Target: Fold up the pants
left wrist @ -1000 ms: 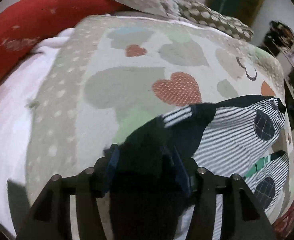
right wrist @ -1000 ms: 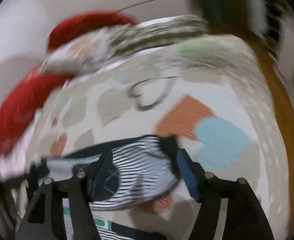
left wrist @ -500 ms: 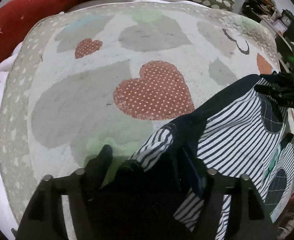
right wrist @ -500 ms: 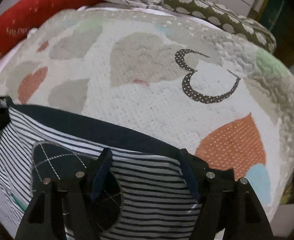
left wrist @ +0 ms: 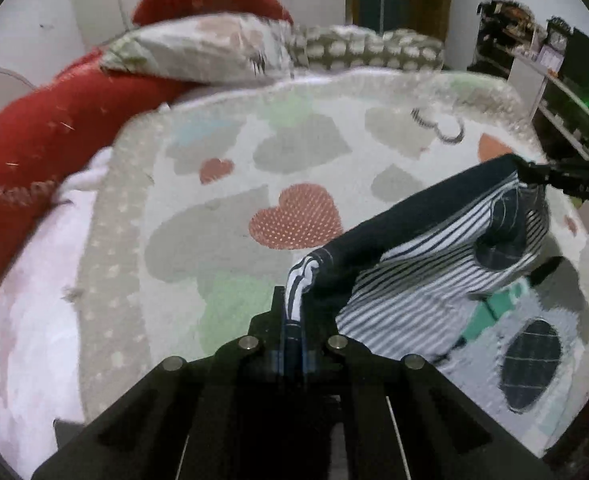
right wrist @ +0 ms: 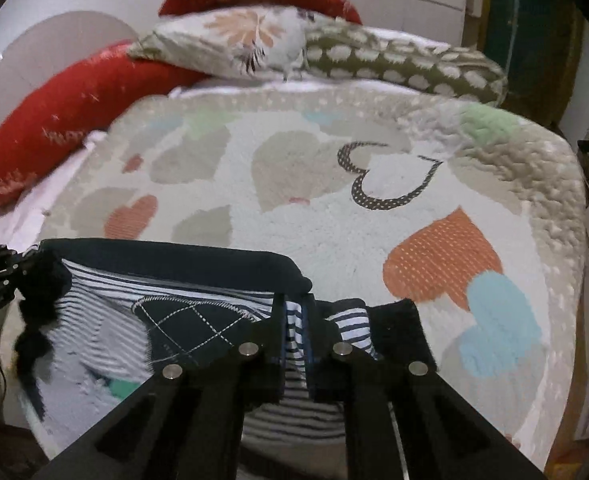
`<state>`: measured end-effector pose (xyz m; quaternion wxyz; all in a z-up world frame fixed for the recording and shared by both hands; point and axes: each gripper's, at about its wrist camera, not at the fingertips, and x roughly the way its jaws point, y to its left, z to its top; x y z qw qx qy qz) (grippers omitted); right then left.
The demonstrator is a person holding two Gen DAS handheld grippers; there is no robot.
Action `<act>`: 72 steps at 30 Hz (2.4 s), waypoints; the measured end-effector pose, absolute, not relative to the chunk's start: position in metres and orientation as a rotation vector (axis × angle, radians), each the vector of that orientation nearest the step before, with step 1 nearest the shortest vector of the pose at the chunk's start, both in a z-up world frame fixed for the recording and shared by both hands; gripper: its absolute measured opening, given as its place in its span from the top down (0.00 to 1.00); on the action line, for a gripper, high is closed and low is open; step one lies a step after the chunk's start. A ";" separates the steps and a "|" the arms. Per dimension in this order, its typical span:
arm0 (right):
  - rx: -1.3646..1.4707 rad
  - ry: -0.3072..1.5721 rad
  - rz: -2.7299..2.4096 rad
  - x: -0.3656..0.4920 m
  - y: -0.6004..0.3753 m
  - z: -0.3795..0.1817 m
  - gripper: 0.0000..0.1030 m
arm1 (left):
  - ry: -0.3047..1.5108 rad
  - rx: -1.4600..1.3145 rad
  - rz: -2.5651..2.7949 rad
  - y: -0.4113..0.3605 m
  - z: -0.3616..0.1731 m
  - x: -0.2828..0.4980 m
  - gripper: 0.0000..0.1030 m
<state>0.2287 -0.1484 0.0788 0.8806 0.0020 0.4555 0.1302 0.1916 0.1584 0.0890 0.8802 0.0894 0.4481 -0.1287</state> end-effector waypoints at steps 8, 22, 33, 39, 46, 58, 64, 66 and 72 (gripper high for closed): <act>0.077 0.866 0.296 0.141 -0.147 0.097 0.93 | 0.809 0.193 -0.240 0.164 0.112 0.105 0.95; 0.257 0.923 0.325 0.031 -0.149 0.027 0.93 | 0.893 0.120 -0.147 0.176 0.029 0.015 0.91; 0.386 0.767 0.164 -0.007 -0.189 0.057 0.40 | 0.842 0.083 -0.108 0.216 0.049 -0.033 0.59; 0.270 0.829 0.067 0.036 -0.178 0.053 0.38 | 0.831 -0.055 -0.037 0.253 0.064 -0.038 0.59; 0.128 0.910 0.098 0.071 -0.171 0.061 0.93 | 0.814 -0.032 -0.025 0.240 0.073 -0.006 0.59; 0.343 0.891 -0.028 0.079 -0.231 0.048 0.52 | 0.985 -0.050 0.064 0.229 0.022 0.076 0.47; 0.560 0.841 0.029 0.039 -0.262 0.032 0.39 | 0.915 -0.173 -0.060 0.229 0.076 0.051 0.47; 0.628 0.832 0.085 0.031 -0.260 0.023 0.38 | 0.909 -0.175 -0.130 0.212 0.088 0.053 0.46; 0.649 0.860 0.154 0.040 -0.236 0.003 0.37 | 1.000 -0.063 -0.411 0.092 0.099 0.105 0.46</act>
